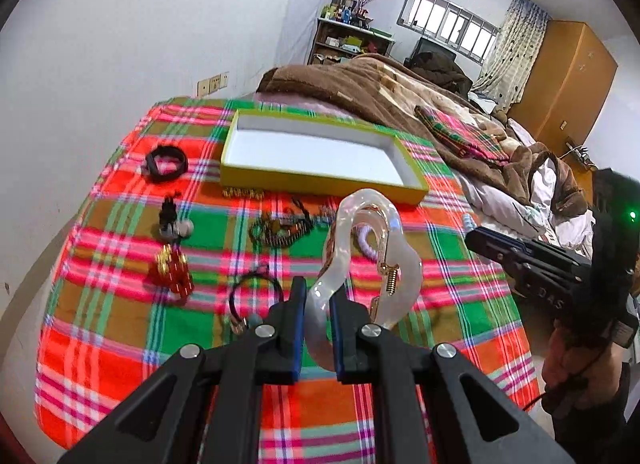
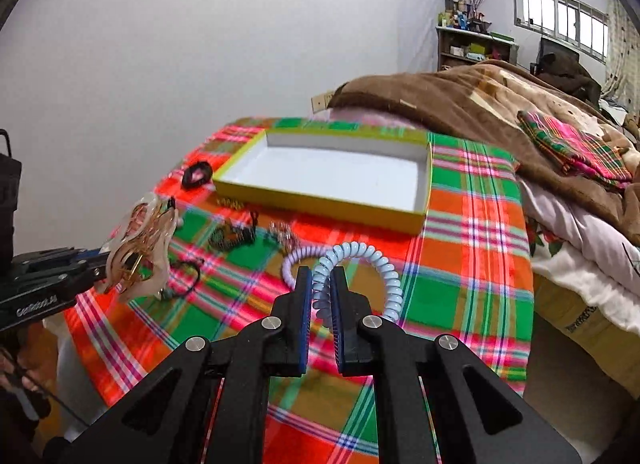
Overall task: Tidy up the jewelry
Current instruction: 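Carry the claw clip and blue coil tie into the tray and release both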
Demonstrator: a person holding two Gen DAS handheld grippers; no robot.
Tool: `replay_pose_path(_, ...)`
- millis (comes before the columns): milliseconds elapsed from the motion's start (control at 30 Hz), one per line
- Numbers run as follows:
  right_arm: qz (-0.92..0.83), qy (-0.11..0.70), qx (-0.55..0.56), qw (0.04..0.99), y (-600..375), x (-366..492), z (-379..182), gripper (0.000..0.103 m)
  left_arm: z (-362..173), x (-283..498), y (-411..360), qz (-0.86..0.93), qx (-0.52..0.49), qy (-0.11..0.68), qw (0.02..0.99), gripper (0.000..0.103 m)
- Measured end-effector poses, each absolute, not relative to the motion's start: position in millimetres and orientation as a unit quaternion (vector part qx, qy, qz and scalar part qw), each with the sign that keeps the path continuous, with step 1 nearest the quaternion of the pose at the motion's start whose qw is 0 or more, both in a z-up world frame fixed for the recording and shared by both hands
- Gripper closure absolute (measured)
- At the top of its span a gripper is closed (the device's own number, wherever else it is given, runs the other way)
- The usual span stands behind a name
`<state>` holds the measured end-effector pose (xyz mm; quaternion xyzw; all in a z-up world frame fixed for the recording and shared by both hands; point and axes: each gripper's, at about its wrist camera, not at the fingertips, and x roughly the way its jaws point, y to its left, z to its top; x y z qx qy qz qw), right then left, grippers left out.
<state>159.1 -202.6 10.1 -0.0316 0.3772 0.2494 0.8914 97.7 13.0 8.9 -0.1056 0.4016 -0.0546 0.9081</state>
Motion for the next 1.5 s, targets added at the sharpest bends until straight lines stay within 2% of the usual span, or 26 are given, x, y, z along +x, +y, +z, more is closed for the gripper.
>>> replay_pose_path(400,0.247,0.371,-0.038,0.894,-191.5,235.2,23.9,0.094,23.6,192.1,37.2,-0.045,-0.098,0.402,0.909,0.091)
replay_pose_path(833,0.232,0.413,-0.065,0.878,-166.3,340.2,-20.0,0.094,-21.1,316.6,53.3,-0.014,-0.08,0.453,0.888,0.091)
replay_pose_path(1267,0.204,0.452,-0.066,0.866,-162.0,386.2,-54.1,0.093,-47.9,350.5,65.0,0.016,-0.073,0.475,0.877,0.09)
replay_pose_path(1333,0.199,0.451,-0.069,0.867,-161.9,384.7,-54.0,0.089,-46.2,350.7,66.0,0.016,-0.07,0.471,0.879,0.09)
replay_pose_path(1400,0.198,0.444,-0.069,0.871,-162.3,382.3,-50.7,0.071,-43.8,349.4,66.2,0.016,-0.067,0.468,0.881,0.089)
replay_pose_path(1467,0.198,0.437,-0.063,0.875,-164.1,379.2,-45.9,0.062,-40.1,347.1,67.5,0.012,-0.07,0.463,0.884,0.082)
replay_pose_path(1500,0.197,0.435,-0.061,0.877,-165.2,377.4,-43.6,0.062,-37.5,346.6,68.0,0.012,-0.071,0.458,0.886,0.077)
